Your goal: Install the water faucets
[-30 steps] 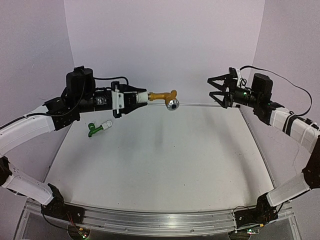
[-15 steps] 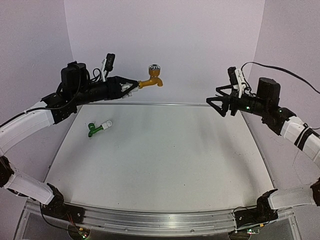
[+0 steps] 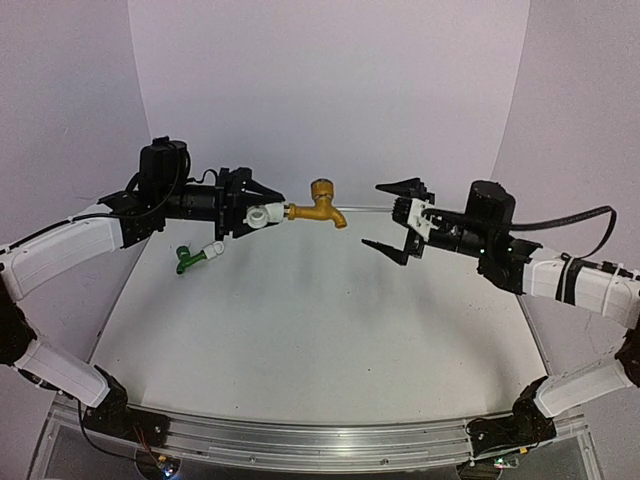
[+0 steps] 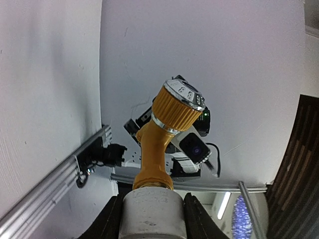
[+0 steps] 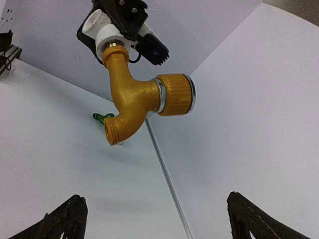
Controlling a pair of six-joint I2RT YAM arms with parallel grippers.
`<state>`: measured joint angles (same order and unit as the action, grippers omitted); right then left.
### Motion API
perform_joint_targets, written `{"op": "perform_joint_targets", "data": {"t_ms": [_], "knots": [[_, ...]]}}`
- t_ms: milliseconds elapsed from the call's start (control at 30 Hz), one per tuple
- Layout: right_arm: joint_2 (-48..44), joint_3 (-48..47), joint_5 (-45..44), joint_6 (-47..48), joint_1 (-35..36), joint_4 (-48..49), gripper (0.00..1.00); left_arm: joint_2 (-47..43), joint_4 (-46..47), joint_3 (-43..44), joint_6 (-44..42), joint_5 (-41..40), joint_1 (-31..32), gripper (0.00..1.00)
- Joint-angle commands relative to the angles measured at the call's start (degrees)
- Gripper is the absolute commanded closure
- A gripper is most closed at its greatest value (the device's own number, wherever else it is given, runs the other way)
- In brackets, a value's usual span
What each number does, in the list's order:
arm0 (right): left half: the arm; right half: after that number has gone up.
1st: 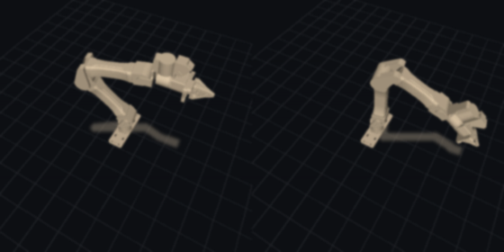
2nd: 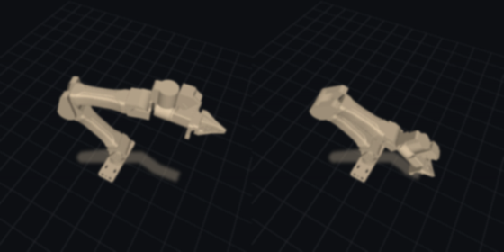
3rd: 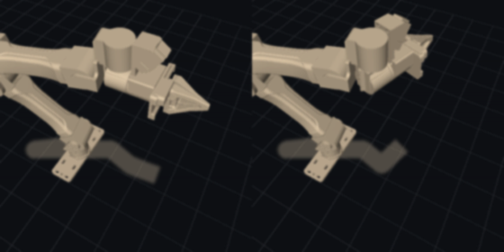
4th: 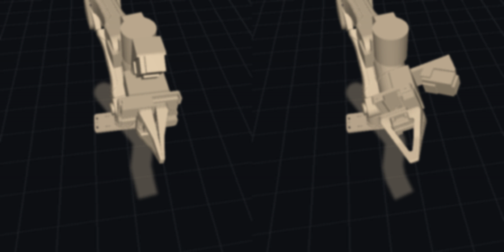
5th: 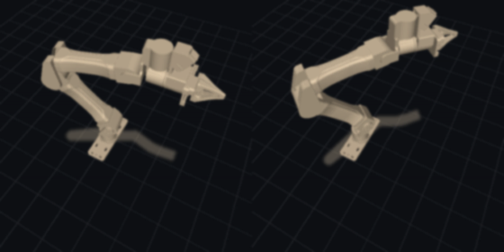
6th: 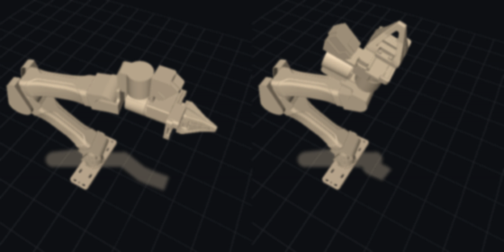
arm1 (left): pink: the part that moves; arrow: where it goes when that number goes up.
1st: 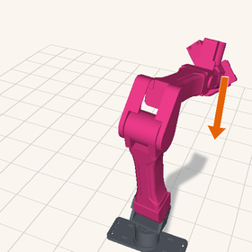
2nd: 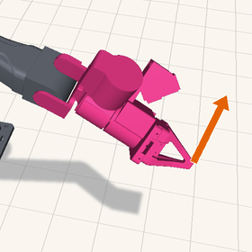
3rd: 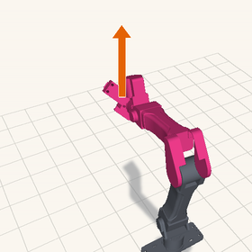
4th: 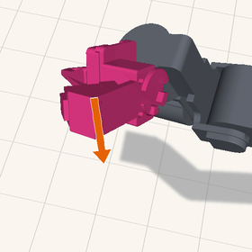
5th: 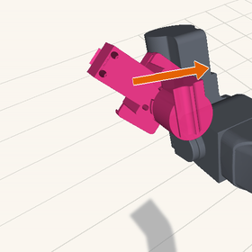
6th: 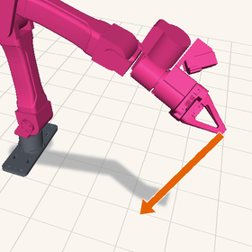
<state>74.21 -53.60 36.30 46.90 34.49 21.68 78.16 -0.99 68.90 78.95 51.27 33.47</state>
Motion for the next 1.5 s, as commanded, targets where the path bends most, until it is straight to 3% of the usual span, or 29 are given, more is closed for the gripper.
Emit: {"op": "perform_joint_targets", "data": {"t_ms": [0,167,400,533,767,1033,1167,1367,1467], "knots": [[1.7,4.4,3.3,17.8,2.6,18.4,0.02,-1.5,2.8,-0.9,9.9,9.2,-0.1,1.0],[5.1,6.0,3.6,30.6,6.8,24.6,0.02,-1.4,2.8,-1.9,13.2,11.1,-0.1,1.0],[13.0,3.8,2.4,34.6,9.9,38.9,0.04,-1.9,2.8,-3.2,14.4,11.8,-0.1,1.0],[14.4,2.2,3.7,33.4,10.7,39.0,0.14,-1.6,2.8,-3.0,14.3,12.0,-0.1,1.0],[17.2,-0.9,4.7,31.7,11.3,39.0,0.43,-1.3,2.8,-2.9,13.7,13.0,-0.1,1.0],[17.7,-3.0,7.7,22.6,12.0,38.0,0.64,-0.3,2.8,-2.1,12.0,12.7,-0.1,1.0],[15.9,-3.5,8.0,14.6,12.3,31.6,0.97,0.0,2.8,-2.5,9.1,12.1,-0.1,1.0],[13.8,-5.2,7.1,3.9,13.0,20.5,1.0,1.5,2.8,-1.9,1.3,10.7,0.0,1.0],[13.0,-7.1,6.1,-2.6,13.1,12.1,1.0,2.5,2.8,0.4,-8.6,8.7,-0.1,1.0]]}}
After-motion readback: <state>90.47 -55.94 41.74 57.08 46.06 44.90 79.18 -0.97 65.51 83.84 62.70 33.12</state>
